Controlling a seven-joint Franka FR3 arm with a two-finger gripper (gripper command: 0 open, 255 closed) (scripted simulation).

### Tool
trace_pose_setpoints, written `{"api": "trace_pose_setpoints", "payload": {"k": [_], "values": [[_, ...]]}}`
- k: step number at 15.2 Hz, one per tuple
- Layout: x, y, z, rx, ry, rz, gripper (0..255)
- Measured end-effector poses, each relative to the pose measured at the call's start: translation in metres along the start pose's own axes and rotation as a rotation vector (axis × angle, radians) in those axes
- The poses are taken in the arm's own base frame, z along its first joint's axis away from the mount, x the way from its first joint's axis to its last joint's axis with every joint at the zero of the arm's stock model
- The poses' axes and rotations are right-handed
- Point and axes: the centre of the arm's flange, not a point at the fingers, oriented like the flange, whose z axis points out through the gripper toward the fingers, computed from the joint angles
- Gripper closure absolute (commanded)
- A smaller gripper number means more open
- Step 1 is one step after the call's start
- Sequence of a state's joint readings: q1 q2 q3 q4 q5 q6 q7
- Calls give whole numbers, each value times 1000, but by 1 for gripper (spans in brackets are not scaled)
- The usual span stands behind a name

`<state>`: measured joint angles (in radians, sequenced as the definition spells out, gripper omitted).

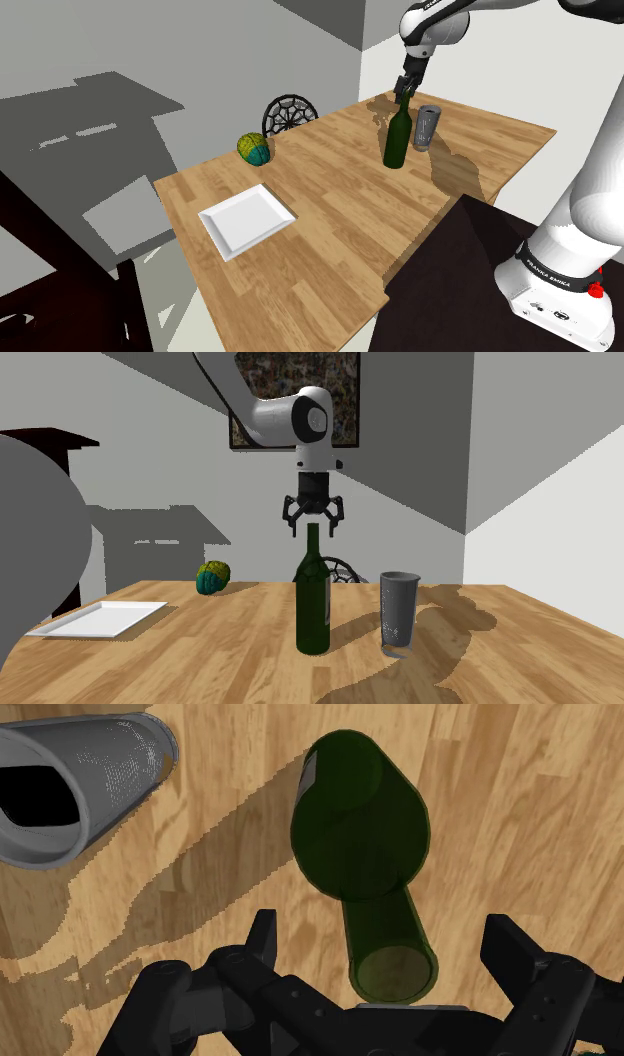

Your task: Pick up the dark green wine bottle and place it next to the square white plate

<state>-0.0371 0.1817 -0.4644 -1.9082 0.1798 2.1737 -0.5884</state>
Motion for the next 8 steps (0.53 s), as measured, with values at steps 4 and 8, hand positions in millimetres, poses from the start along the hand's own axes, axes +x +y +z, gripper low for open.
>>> {"api": "trace_pose_setpoints", "payload": {"k": [4, 8], "values": [[0, 0, 0, 0, 0, 0, 255], [0, 0, 0, 0, 0, 0, 255]]}}
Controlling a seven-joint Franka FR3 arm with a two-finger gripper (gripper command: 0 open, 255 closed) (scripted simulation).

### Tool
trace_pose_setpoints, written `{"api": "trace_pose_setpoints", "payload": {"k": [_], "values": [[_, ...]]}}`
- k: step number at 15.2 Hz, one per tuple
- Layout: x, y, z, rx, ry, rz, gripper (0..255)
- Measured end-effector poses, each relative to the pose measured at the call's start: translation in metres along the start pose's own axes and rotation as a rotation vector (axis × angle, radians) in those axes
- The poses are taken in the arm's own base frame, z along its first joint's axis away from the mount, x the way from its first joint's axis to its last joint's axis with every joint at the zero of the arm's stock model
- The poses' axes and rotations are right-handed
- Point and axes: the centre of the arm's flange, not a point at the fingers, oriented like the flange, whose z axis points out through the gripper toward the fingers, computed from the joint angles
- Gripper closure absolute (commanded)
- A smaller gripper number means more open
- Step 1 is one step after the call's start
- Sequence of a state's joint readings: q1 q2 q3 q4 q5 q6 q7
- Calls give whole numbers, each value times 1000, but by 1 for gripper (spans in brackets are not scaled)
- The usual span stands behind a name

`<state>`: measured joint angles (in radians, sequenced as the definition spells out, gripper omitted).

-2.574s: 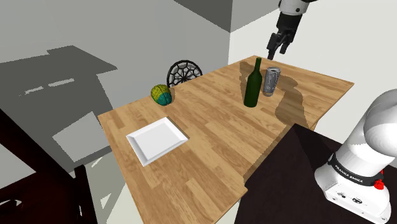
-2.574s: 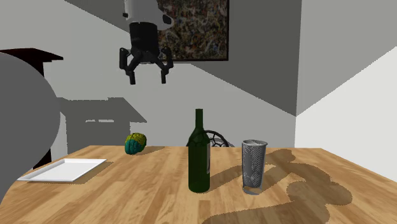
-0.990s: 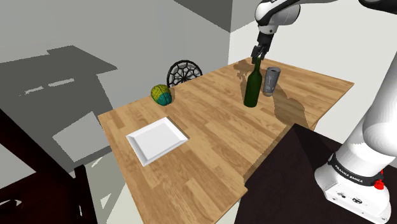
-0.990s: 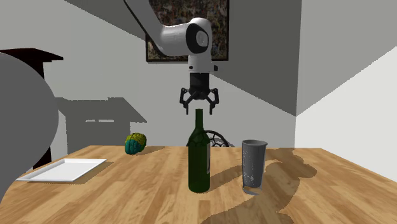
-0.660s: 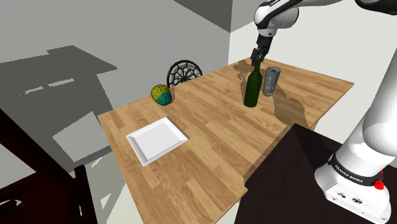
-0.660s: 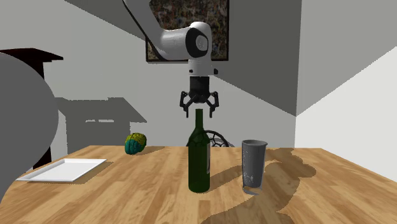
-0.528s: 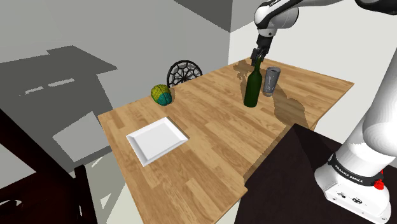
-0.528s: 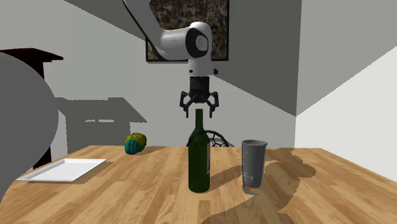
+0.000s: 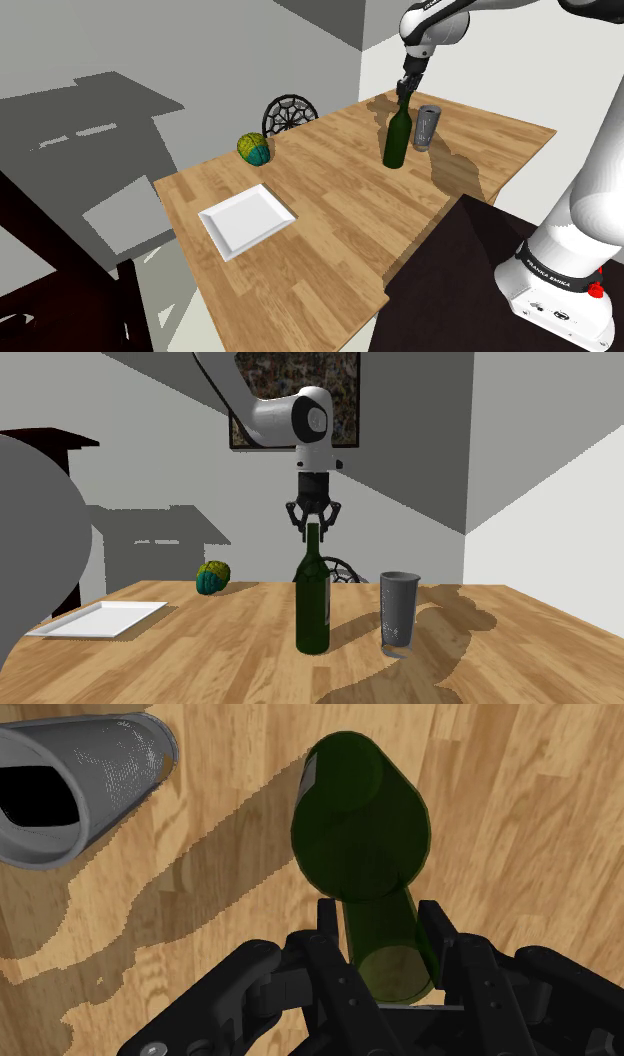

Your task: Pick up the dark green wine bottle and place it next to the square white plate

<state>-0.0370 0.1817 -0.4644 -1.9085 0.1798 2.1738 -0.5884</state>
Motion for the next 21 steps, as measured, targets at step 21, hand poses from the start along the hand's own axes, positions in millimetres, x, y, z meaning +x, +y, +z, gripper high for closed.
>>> {"api": "trace_pose_setpoints", "payload": {"k": [21], "values": [[10, 0, -83, 0, 0, 0, 255]]}}
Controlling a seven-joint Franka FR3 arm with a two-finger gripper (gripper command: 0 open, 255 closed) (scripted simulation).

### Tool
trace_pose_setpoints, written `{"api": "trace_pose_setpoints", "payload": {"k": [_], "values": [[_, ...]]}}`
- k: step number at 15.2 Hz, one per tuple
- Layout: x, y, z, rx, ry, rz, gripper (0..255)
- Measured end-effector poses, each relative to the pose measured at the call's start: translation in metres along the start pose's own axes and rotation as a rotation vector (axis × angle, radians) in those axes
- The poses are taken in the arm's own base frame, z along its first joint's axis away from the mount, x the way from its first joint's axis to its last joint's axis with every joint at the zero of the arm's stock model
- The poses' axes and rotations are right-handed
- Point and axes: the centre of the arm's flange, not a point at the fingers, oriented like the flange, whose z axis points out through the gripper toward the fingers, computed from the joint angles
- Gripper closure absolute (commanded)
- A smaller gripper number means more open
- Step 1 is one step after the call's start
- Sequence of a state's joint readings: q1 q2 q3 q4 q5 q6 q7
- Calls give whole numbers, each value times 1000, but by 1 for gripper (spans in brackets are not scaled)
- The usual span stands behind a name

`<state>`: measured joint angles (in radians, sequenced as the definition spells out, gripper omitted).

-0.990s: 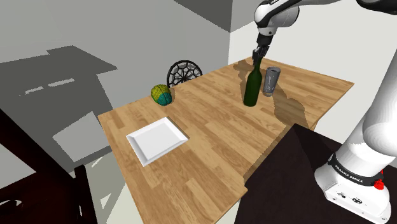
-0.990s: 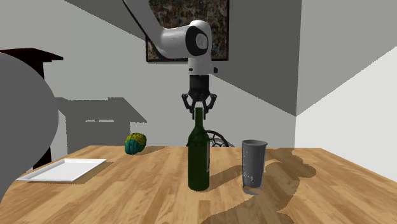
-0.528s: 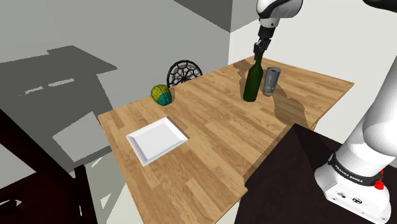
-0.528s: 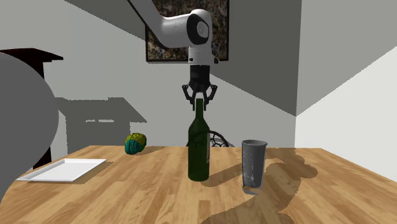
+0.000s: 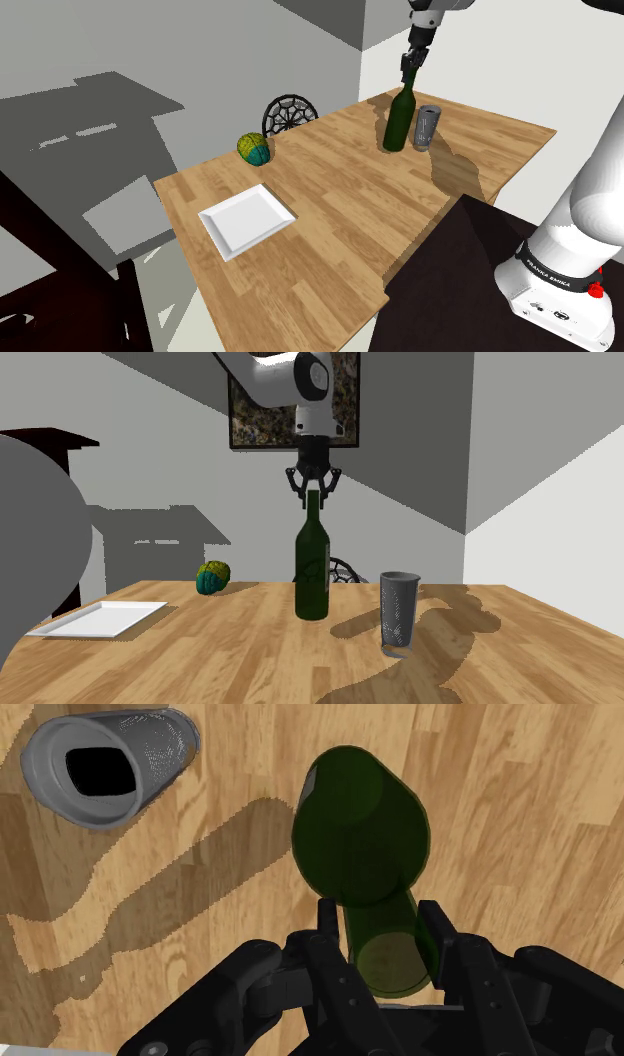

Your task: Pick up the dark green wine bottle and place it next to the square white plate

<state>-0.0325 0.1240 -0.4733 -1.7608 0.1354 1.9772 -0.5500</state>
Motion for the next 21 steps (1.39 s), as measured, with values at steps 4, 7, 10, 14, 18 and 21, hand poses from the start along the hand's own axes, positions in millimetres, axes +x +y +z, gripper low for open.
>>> {"api": "trace_pose_setpoints", "payload": {"k": [4, 7, 10, 14, 18, 21], "values": [[8, -38, -3, 0, 0, -1, 255], [16, -80, -2, 0, -1, -2, 255], [18, -116, 0, 0, 0, -2, 255], [28, -170, 0, 0, -1, -3, 255], [38, -220, 1, 0, -1, -1, 255], [47, -259, 3, 0, -1, -1, 255]]}}
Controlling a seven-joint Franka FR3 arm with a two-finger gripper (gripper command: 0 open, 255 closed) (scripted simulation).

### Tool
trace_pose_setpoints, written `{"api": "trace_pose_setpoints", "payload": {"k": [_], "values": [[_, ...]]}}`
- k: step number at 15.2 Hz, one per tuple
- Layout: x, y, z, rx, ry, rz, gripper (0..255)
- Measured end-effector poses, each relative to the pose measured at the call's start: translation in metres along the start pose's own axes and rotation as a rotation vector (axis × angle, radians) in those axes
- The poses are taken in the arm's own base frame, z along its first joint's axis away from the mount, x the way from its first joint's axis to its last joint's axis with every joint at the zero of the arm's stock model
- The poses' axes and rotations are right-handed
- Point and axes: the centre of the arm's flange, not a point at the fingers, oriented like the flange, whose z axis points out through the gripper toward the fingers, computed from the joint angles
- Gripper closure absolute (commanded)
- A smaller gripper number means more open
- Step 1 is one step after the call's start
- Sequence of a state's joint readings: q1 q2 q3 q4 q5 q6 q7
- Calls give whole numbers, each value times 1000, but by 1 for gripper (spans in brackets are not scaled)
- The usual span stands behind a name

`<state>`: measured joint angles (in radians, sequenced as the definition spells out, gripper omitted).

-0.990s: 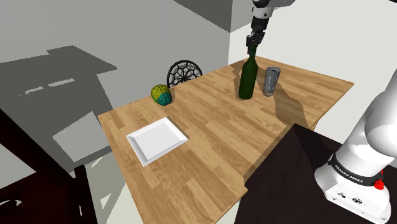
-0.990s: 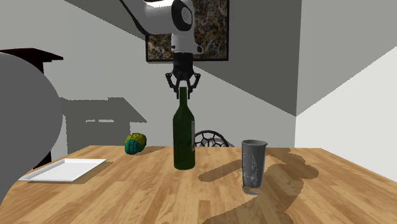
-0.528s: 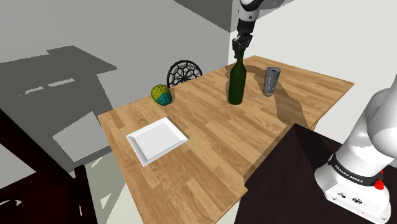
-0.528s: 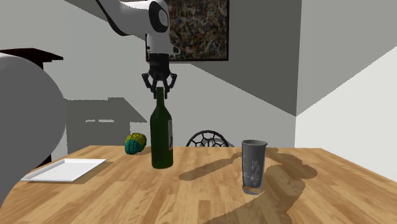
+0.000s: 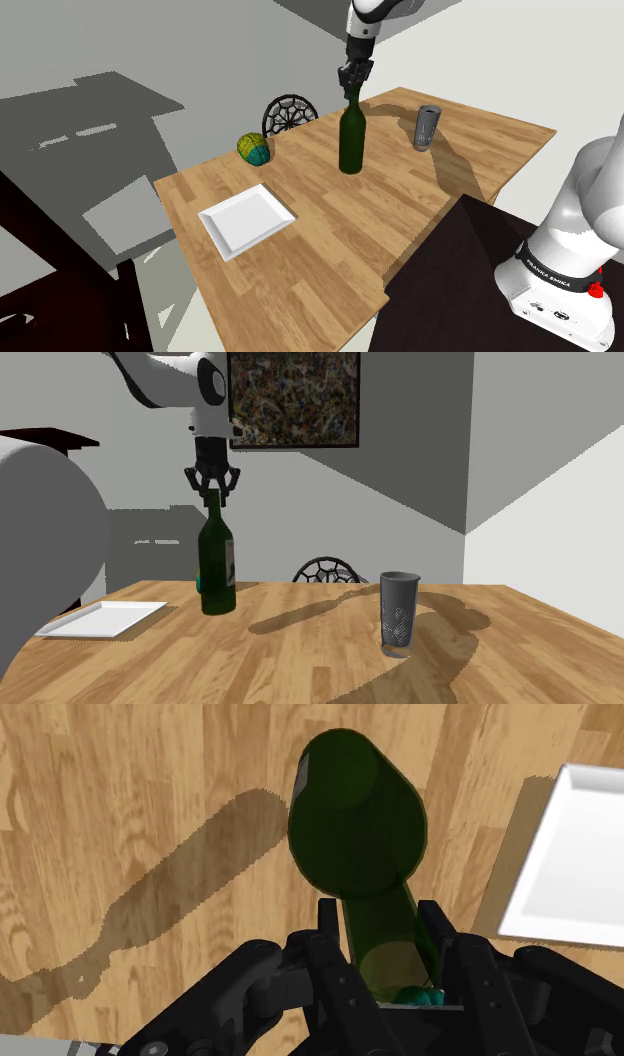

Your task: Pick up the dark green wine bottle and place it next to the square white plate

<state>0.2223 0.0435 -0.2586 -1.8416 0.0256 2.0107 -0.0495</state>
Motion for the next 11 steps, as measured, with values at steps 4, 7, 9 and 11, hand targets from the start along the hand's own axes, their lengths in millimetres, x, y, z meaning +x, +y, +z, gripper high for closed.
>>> {"api": "trace_pose_setpoints", "payload": {"k": [4, 7, 9, 11], "values": [[7, -52, -3, 0, 0, 0, 255], [12, -95, -1, 0, 0, 0, 255], [15, -121, -1, -1, 0, 0, 255], [20, -144, 3, 0, 0, 0, 255]]}}
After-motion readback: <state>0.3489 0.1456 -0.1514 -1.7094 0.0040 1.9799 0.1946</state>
